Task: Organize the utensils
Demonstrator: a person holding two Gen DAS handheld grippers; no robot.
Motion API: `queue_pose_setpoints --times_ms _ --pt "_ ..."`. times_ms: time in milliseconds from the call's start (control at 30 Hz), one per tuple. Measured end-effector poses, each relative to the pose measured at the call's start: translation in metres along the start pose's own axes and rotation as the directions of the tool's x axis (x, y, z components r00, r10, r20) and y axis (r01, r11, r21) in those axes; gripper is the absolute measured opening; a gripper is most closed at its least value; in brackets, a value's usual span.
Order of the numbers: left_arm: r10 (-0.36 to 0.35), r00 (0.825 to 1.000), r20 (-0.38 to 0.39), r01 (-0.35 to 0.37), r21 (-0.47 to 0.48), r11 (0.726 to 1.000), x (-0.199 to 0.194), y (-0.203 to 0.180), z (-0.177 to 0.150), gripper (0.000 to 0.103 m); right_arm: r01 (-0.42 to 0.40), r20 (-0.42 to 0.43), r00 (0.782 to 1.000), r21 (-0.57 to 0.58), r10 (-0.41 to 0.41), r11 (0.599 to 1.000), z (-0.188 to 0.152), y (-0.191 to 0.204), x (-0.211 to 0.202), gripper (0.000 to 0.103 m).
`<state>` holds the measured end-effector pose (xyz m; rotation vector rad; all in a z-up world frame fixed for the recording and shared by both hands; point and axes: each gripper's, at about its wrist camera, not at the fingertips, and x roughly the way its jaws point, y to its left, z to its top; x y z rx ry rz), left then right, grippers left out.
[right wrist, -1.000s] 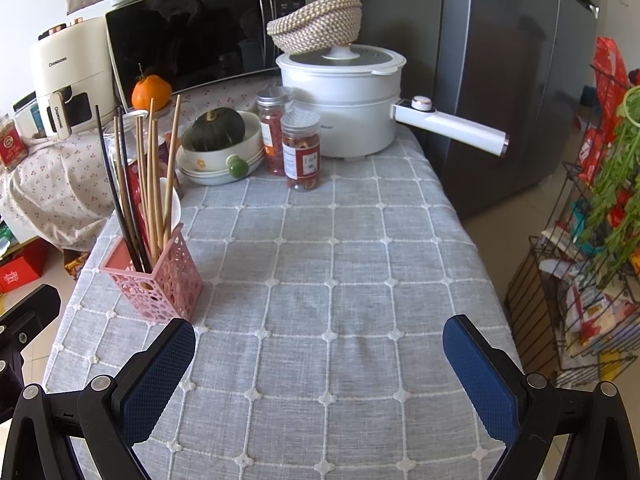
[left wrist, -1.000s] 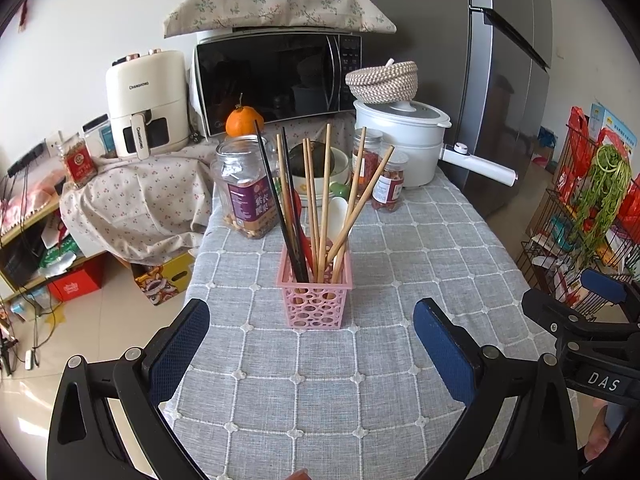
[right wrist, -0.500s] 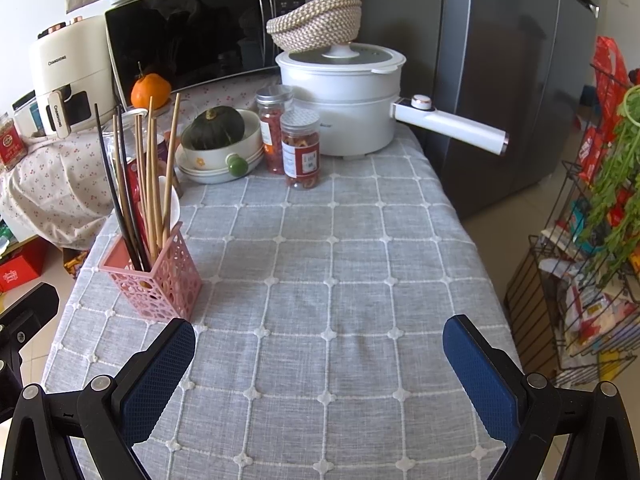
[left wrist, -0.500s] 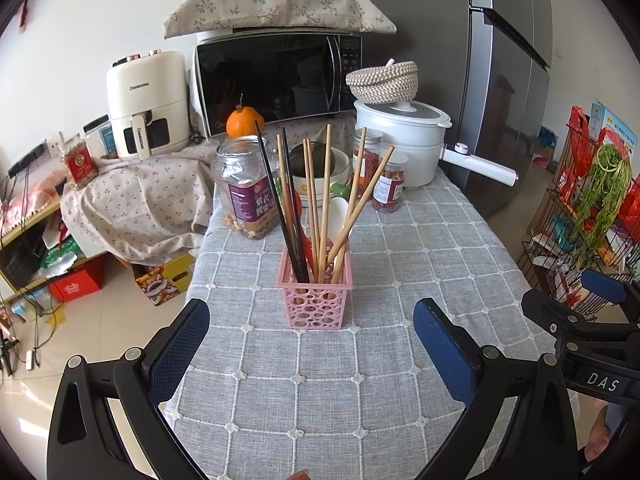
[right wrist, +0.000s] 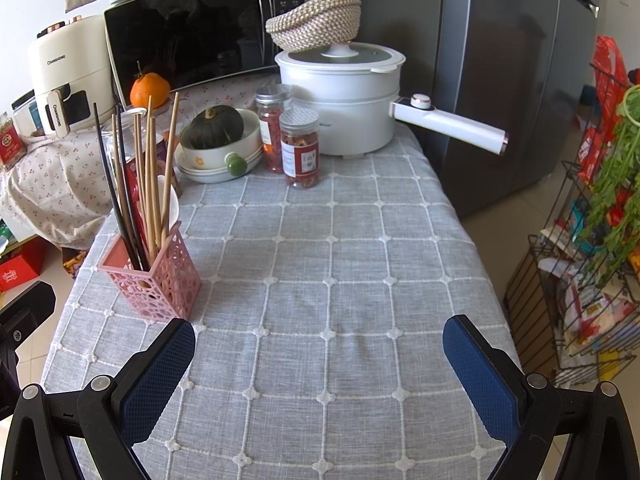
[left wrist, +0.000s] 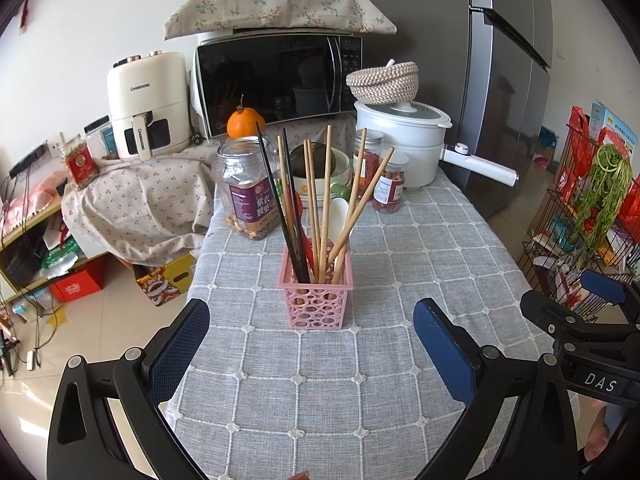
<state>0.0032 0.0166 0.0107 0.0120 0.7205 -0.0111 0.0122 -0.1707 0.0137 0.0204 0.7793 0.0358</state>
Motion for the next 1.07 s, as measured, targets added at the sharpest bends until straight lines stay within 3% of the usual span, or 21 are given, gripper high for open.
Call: queue_pose_setpoints --times_ms 1067 --pt "0.01 1.0 -0.003 -0.01 0.0 1.0 0.0005 -0.0002 0.0006 0.103 -0.006 -0.006 1.0 0.0 0.006 1.0 -0.0045 -0.0047 0.0003 0.102"
